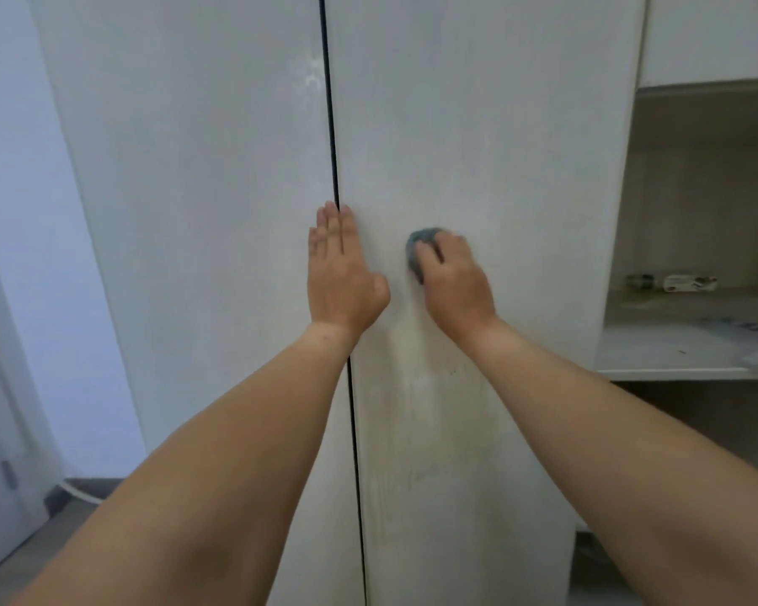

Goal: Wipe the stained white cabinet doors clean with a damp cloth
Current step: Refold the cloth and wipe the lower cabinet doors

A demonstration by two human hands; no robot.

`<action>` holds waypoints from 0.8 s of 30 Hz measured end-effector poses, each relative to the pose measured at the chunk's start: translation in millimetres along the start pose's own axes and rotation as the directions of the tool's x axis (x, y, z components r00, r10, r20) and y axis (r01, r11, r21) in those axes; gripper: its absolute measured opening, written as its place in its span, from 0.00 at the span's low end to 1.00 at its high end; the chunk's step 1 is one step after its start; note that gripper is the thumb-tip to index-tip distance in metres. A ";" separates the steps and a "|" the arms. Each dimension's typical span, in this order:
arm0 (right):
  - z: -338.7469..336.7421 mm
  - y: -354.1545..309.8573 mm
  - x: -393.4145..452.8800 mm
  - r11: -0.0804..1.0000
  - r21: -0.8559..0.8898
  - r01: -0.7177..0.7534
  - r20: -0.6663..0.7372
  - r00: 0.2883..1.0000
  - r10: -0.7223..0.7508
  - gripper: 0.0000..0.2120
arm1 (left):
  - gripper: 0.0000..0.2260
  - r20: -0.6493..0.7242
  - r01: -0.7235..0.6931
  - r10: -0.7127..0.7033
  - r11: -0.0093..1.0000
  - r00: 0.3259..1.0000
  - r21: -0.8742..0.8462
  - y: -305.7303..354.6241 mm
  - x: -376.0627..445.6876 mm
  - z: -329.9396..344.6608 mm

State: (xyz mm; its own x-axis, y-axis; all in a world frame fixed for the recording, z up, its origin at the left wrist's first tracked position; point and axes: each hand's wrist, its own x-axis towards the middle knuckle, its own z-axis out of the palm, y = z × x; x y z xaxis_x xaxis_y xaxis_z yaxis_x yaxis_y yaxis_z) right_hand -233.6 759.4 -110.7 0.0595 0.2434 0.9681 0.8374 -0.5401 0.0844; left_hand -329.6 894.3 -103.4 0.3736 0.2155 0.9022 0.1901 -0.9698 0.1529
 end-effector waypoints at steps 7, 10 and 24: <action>-50.5 110.4 6.5 0.881 -0.100 -0.463 -0.227 0.872 0.433 0.10 | 0.45 0.074 0.072 -0.078 0.995 0.994 0.073 36.7 -11.9 26.2; -37.5 87.6 -7.3 0.914 -0.149 -0.376 -0.166 0.921 0.352 0.11 | 0.46 0.058 0.119 -0.124 0.989 0.991 0.085 46.1 -9.3 32.2; -19.6 75.3 -68.9 0.997 -0.070 -0.045 0.031 0.998 0.047 0.08 | 0.46 0.031 0.087 -0.091 0.992 0.995 0.089 38.1 -10.6 37.6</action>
State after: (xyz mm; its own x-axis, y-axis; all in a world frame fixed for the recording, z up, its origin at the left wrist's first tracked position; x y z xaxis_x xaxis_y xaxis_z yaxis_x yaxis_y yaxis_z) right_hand -185.2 686.1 -166.4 0.1156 0.2425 0.9632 0.7938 -0.6055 0.0572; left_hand -292.2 859.4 -122.3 0.3826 0.3058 0.8718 0.3021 -0.9332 0.1948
